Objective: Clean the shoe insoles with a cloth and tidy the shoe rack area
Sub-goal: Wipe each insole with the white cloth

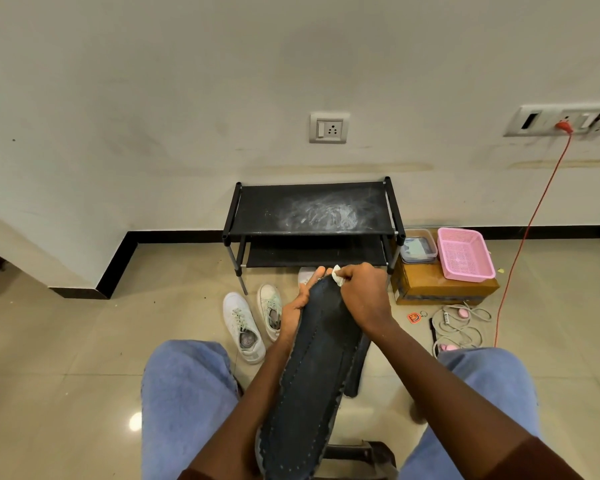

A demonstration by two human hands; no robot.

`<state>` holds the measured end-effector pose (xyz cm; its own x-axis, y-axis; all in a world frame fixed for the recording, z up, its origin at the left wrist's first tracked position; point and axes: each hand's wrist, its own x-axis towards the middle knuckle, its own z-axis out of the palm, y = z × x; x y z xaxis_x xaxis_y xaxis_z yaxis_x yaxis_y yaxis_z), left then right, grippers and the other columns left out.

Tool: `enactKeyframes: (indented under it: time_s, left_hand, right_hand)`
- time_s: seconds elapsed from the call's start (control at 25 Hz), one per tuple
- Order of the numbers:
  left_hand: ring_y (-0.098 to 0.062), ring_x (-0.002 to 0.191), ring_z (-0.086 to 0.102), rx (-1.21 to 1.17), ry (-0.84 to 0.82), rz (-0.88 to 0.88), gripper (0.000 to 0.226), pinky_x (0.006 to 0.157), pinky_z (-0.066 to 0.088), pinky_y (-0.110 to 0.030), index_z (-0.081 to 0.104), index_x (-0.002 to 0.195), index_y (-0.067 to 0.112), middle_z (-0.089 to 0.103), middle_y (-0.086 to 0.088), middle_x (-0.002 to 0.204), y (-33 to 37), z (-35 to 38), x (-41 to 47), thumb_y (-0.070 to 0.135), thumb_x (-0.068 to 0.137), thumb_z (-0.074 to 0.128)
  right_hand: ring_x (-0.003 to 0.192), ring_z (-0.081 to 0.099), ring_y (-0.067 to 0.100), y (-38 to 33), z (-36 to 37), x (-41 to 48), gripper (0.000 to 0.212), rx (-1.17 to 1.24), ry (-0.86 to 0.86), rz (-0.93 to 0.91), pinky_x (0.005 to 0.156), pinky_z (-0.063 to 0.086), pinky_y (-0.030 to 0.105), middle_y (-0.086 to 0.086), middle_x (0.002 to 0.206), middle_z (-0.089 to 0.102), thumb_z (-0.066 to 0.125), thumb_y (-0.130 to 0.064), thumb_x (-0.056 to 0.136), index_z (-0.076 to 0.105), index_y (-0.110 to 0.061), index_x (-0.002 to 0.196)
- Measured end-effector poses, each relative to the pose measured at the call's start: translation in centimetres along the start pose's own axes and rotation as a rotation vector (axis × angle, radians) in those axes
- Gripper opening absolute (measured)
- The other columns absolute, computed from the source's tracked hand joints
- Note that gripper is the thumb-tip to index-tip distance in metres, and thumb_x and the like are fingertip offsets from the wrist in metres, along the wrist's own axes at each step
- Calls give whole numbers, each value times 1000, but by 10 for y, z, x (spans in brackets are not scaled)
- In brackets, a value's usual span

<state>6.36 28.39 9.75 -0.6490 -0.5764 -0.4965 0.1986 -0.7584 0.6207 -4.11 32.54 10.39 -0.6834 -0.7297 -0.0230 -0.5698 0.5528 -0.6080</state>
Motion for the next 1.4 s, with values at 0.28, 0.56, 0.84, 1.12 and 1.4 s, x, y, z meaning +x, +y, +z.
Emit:
enactKeyframes:
  time_s: [0.28,0.56,0.84,1.12,1.4]
  left_hand:
    - [-25,76,65,329,167,-157,30,64,55,-29,55,119,-7,68,-15,88,5,4,-13,7,93,51]
    - [-25,80,61,264,340,75,26,78,52,-36,53,120,-2,62,-22,114,15,7,1,9,97,47]
    - [-16,69,58,399,279,39,22,52,53,-21,54,116,0,62,-8,85,13,7,-6,1,97,44]
    - [-14,72,58,590,179,-54,22,52,51,-15,58,114,-1,64,-11,95,10,7,-10,-1,95,48]
    - [-22,83,62,485,259,-13,27,74,52,-30,57,119,-3,65,-12,97,7,7,-2,7,96,49]
  right_hand:
    - [97,61,15,4,-11,9,23,242,45,125,75,38,15,8,107,68,63,-10,86,67,-8,108]
    - [79,64,24,13,-10,4,23,179,-157,97,54,44,18,13,97,70,62,-14,87,68,-3,106]
    - [71,58,24,20,-11,7,11,433,-258,235,70,49,39,8,71,65,73,-16,76,70,-9,68]
    - [73,60,20,0,-10,18,9,760,-183,294,69,50,35,7,75,66,73,-15,77,70,-7,75]
    - [79,60,23,3,-19,23,9,972,-184,418,78,51,40,15,89,64,60,-5,86,66,1,89]
